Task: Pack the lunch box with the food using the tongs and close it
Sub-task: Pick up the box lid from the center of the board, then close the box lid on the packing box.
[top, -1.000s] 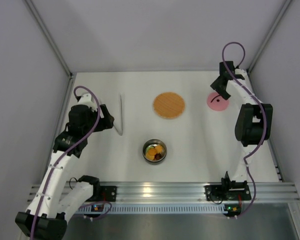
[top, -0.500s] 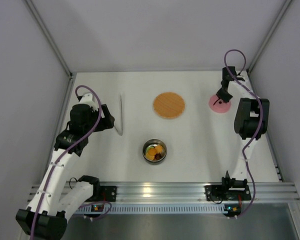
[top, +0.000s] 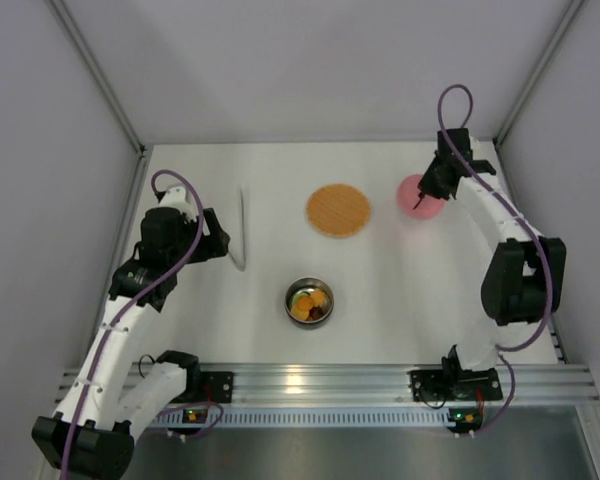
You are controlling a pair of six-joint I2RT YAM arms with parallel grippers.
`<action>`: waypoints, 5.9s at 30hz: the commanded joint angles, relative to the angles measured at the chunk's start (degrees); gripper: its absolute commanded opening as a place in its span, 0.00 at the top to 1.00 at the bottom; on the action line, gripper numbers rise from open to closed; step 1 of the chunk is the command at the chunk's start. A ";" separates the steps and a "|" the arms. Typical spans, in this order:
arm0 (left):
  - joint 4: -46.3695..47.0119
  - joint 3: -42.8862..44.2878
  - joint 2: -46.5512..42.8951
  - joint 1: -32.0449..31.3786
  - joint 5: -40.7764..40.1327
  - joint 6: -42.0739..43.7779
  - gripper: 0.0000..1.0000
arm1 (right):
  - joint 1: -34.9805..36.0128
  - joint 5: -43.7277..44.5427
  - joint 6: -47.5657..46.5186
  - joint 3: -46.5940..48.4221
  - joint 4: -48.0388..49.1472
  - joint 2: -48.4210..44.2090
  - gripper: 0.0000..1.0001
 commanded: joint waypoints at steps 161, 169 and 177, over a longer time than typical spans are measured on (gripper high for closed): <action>0.66 0.13 7.41 -0.21 3.70 0.72 0.20 | 62.93 6.59 -16.32 -7.96 0.69 -11.90 0.44; 0.31 0.22 7.59 -0.21 3.96 0.89 0.20 | 62.84 7.99 -16.33 -10.15 3.59 -18.66 0.38; 0.31 0.13 7.68 -0.30 3.52 1.07 0.20 | 62.66 18.88 -15.10 -16.13 8.33 -35.27 0.00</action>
